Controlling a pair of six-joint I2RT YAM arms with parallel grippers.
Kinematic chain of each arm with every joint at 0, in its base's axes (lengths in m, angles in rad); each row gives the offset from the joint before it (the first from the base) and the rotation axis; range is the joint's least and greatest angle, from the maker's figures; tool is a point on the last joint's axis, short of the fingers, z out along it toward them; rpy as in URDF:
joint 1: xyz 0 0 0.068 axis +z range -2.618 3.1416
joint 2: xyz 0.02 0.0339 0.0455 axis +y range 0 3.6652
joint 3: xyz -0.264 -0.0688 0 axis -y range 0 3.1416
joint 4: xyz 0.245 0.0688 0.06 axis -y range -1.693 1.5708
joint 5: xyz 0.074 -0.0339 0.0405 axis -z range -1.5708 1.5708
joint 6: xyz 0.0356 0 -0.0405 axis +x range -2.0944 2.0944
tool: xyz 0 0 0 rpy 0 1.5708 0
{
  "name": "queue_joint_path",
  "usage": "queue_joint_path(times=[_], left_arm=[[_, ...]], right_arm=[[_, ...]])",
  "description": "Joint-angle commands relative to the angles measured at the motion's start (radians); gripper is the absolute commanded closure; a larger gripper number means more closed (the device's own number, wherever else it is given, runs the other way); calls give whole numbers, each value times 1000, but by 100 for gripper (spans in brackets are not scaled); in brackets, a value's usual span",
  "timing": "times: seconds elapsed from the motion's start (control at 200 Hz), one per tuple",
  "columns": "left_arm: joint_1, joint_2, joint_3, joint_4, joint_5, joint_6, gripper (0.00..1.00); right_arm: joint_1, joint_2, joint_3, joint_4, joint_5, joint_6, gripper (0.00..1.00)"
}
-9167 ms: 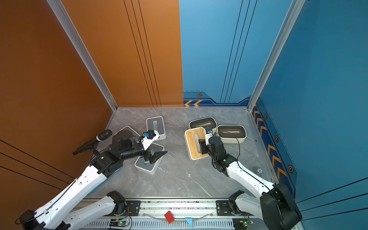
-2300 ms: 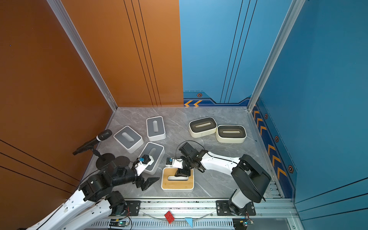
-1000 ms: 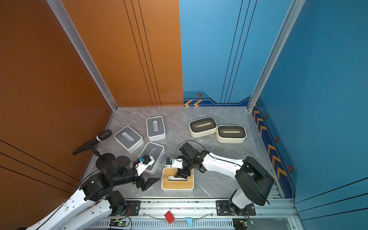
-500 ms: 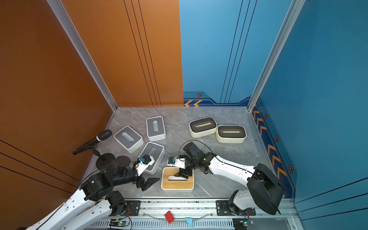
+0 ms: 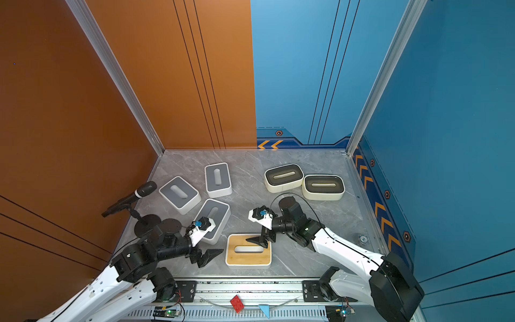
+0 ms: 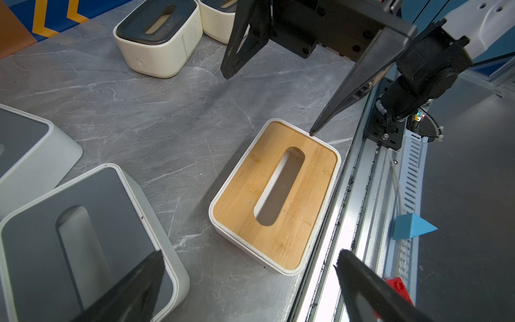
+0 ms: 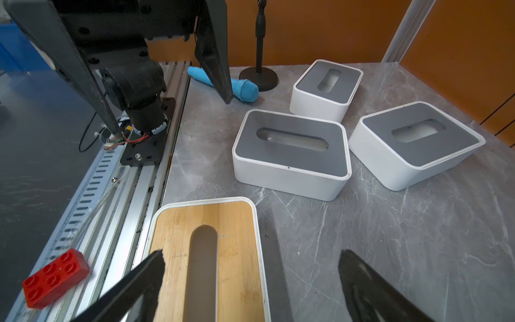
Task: Stack the tissue boxes
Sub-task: Place the tissue box at the center of the board, then pick up the tissue box from the center of the board.
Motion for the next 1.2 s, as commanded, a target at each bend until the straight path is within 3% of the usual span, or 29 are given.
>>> queue_joint_path(times=[0.0,0.14,0.32,0.456,0.541,0.636,0.701,0.846,0.976,1.071,1.196], left_arm=[[-14,-22,-17,12,21,5,2],[-13,-40,-26,37,36,-1,2],[-10,-71,7,81,-8,-52,2],[10,-91,34,86,-17,-114,2],[13,-51,106,19,-94,-151,2],[15,-1,164,-9,-172,-233,2],[18,60,211,-53,-231,-292,2],[17,311,337,-266,-458,-378,2],[-35,507,387,-339,-608,-352,2],[-28,593,405,-339,-609,-361,0],[13,677,414,-340,-564,-403,9]], right_arm=[[-17,-36,-27,92,-57,66,0],[-25,-83,-75,220,23,182,0],[-37,-130,-233,629,248,567,0],[-40,-149,-153,418,245,540,0],[-48,-174,-134,383,252,559,0],[-47,-218,-133,331,389,610,3],[-47,-236,-89,185,517,630,2],[-57,-148,35,-93,664,647,0],[-25,-13,55,-68,627,641,0],[42,69,87,-69,578,619,0],[79,122,63,25,516,652,0]])
